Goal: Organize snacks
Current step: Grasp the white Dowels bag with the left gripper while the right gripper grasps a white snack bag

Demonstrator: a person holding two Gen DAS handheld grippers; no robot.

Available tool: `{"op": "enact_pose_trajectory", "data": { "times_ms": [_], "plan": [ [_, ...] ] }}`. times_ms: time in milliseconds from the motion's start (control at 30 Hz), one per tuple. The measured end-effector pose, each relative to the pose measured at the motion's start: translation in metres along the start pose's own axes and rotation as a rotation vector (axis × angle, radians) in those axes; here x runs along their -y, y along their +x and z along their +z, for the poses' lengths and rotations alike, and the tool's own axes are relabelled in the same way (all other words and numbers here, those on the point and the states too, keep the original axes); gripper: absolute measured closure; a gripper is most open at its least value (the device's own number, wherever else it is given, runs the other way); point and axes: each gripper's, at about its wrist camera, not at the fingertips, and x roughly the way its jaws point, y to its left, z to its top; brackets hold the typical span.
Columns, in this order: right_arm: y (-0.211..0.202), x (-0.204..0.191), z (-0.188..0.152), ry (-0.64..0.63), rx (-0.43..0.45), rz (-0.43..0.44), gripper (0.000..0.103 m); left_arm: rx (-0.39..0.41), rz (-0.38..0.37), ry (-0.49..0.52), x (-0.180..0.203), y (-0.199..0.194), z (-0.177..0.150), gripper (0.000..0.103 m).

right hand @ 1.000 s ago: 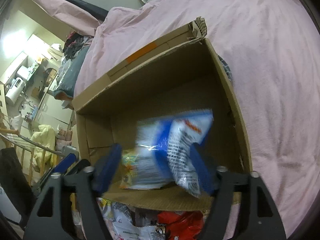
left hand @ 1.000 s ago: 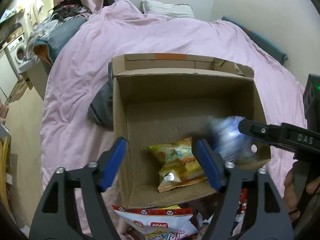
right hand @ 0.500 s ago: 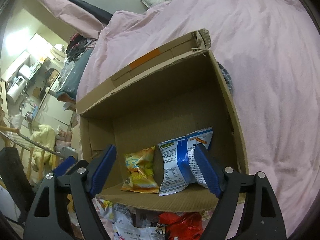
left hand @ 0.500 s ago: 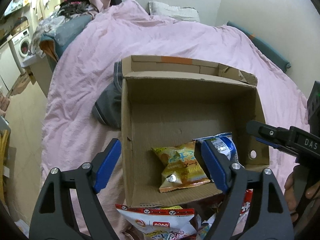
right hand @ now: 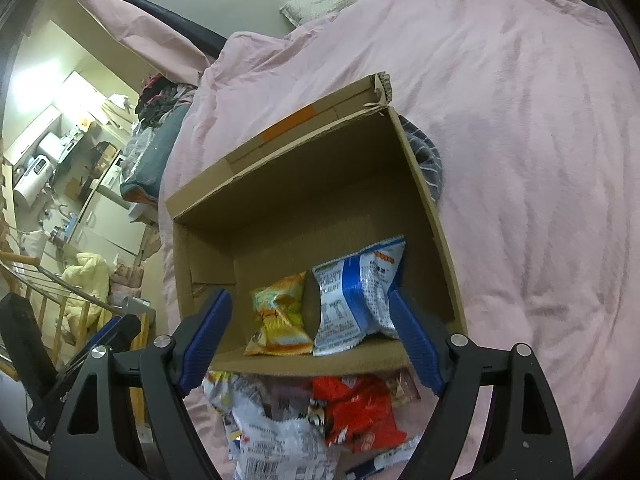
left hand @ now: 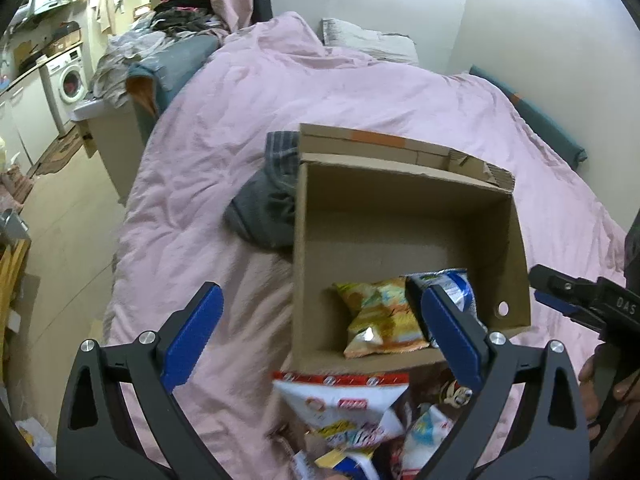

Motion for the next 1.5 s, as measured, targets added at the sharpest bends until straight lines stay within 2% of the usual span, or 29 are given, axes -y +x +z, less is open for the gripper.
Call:
{"op": "enact_pose_trajectory", "data": {
  "times_ms": [133,300,567,867,1033,1100,1133,1167,1233,1367,1500],
  "plan": [
    [-0.006,0.005,-0.011,0.033,-0.011,0.015,0.019,-0.054,-0.003,-0.052,-0.014,-0.002,-0.015,0.005],
    [-0.013,0.007,-0.025,0.049,-0.015,0.015,0.019,-0.158,-0.024,-0.093,-0.025,0.005,-0.036,0.005],
    [-0.021,0.013,-0.054,0.070,-0.056,0.037,0.019,-0.337,-0.086,-0.126,-0.022,0.041,-0.083,0.005],
    [-0.031,0.026,-0.074,0.056,-0.077,0.022,0.019,-0.377,-0.095,-0.061,0.003,0.075,-0.100,0.005],
    [-0.031,0.034,-0.078,0.059,-0.091,0.012,0.019,-0.355,-0.082,-0.066,0.007,0.082,-0.099,0.005],
    [-0.032,0.035,-0.079,0.056,-0.092,0.008,0.019,-0.351,-0.081,-0.075,0.007,0.084,-0.098,0.010],
    [-0.032,0.036,-0.079,0.056,-0.092,0.008,0.019,-0.356,-0.086,-0.081,0.007,0.085,-0.099,0.019],
    [-0.033,0.037,-0.079,0.057,-0.093,0.008,0.019,-0.363,-0.094,-0.086,0.007,0.086,-0.099,0.033],
    [-0.033,0.037,-0.080,0.059,-0.092,0.010,0.019,-0.378,-0.096,-0.086,0.006,0.090,-0.098,0.039],
    [-0.031,0.035,-0.080,0.057,-0.096,0.013,0.019,-0.356,-0.081,-0.068,0.007,0.078,-0.096,0.052],
    [-0.024,0.034,-0.082,0.078,-0.128,0.059,0.019,-0.340,-0.076,-0.066,0.002,0.056,-0.090,0.054]
  ]
}}
